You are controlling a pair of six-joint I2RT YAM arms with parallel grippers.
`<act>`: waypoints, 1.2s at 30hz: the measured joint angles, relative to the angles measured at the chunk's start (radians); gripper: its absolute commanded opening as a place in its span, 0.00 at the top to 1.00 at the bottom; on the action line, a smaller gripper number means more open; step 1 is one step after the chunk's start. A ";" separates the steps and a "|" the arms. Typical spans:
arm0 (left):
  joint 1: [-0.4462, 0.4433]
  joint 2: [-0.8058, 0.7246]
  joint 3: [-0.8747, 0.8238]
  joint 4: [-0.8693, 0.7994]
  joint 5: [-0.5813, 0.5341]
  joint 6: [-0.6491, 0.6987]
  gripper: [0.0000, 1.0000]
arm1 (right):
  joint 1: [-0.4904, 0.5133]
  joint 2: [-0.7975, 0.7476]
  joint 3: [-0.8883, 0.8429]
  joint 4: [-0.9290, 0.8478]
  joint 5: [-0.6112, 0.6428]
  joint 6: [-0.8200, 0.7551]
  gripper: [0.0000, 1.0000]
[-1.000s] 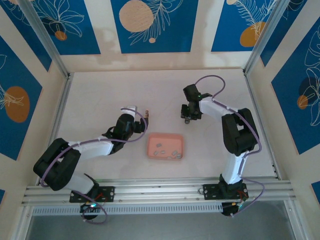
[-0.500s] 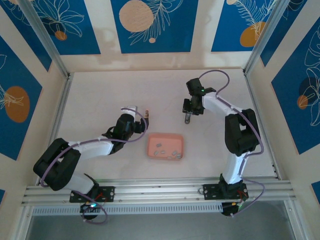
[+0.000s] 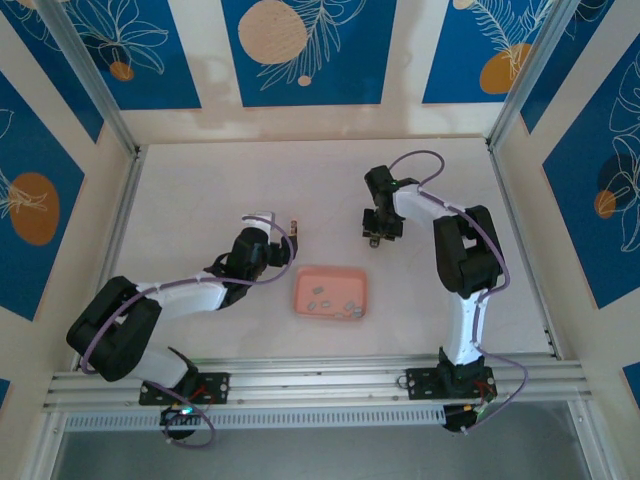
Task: Load the staples into the stapler
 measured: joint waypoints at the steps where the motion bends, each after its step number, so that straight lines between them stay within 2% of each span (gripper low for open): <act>1: 0.000 0.000 0.000 0.000 0.000 0.000 0.15 | 0.000 0.001 0.000 0.000 0.000 0.001 0.69; 8: 0.000 0.000 0.000 0.000 0.000 0.000 0.15 | 0.006 0.002 0.000 -0.011 0.003 0.001 0.76; 15: 0.000 -0.002 0.000 0.000 0.003 0.000 0.15 | 0.028 -0.007 -0.008 -0.026 0.027 -0.006 0.77; 22: 0.000 -0.020 0.000 0.001 0.010 0.000 0.15 | 0.039 -0.100 -0.094 -0.044 0.034 -0.005 0.78; 27: 0.000 -0.027 0.000 0.001 0.019 0.000 0.15 | 0.039 -0.125 -0.124 -0.045 0.034 -0.005 0.76; 32: 0.000 -0.027 0.000 0.001 0.027 -0.001 0.15 | 0.039 -0.125 -0.145 -0.049 0.033 -0.002 0.68; 36: 0.000 -0.028 0.000 0.001 0.027 -0.001 0.15 | 0.039 -0.126 -0.145 -0.048 0.034 -0.002 0.68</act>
